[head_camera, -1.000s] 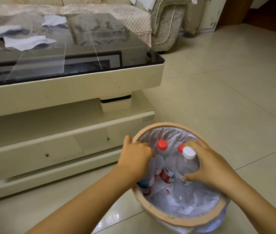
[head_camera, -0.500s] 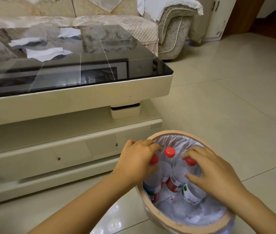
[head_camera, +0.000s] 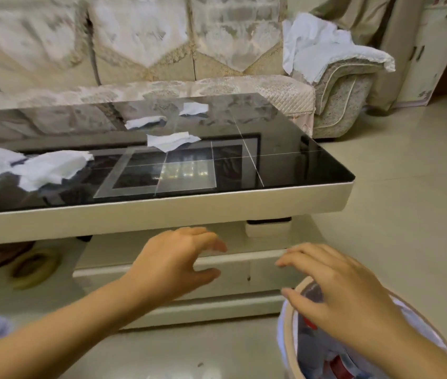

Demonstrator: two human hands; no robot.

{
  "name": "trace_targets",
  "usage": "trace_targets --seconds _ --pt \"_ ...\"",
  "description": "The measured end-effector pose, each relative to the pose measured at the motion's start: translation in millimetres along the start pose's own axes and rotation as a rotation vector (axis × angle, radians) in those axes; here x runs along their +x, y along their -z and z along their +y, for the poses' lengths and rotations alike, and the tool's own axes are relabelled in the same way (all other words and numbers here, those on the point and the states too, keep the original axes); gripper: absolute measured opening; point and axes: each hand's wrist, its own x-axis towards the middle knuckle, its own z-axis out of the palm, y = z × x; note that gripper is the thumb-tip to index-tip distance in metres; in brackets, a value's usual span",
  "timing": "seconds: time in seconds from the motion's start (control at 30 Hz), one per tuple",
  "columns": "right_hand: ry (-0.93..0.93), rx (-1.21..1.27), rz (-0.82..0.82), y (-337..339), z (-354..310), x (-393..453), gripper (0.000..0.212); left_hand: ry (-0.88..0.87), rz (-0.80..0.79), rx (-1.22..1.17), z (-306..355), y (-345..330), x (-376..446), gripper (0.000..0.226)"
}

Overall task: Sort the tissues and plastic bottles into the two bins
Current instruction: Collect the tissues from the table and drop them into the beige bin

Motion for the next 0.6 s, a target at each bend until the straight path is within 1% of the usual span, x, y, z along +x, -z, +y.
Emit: trace_targets --seconds 0.1,0.17,0.23,0.33,0.47,0.53,0.6 --pt "0.077 0.031 0.027 0.9 -20.6 20.5 0.029 0.032 0.045 0.006 -15.3 9.3 -8.3 0.035" --pt "0.115 0.034 -0.004 3.2 -31.1 30.3 0.026 0.025 0.058 0.003 -18.8 12.6 -12.4 0.035" --pt "0.139 0.043 -0.033 5.5 -45.4 41.8 0.024 0.019 0.082 0.002 -26.3 22.5 -19.0 0.034" --pt "0.155 0.059 -0.004 14.9 -70.6 66.1 0.023 0.021 0.127 -0.016 -43.2 45.9 -24.1 0.030" --pt "0.157 0.002 0.012 21.3 -105.1 106.1 0.023 0.087 0.181 -0.143 -77.7 78.4 -18.9 0.022" --pt "0.151 -0.069 0.008 22.3 -122.8 125.6 0.025 0.111 0.209 -0.231 -98.9 89.9 -13.1 0.022" --pt "0.123 -0.076 0.005 20.6 -141.5 148.2 0.026 0.131 0.246 -0.282 -122.5 98.1 -7.9 0.022"
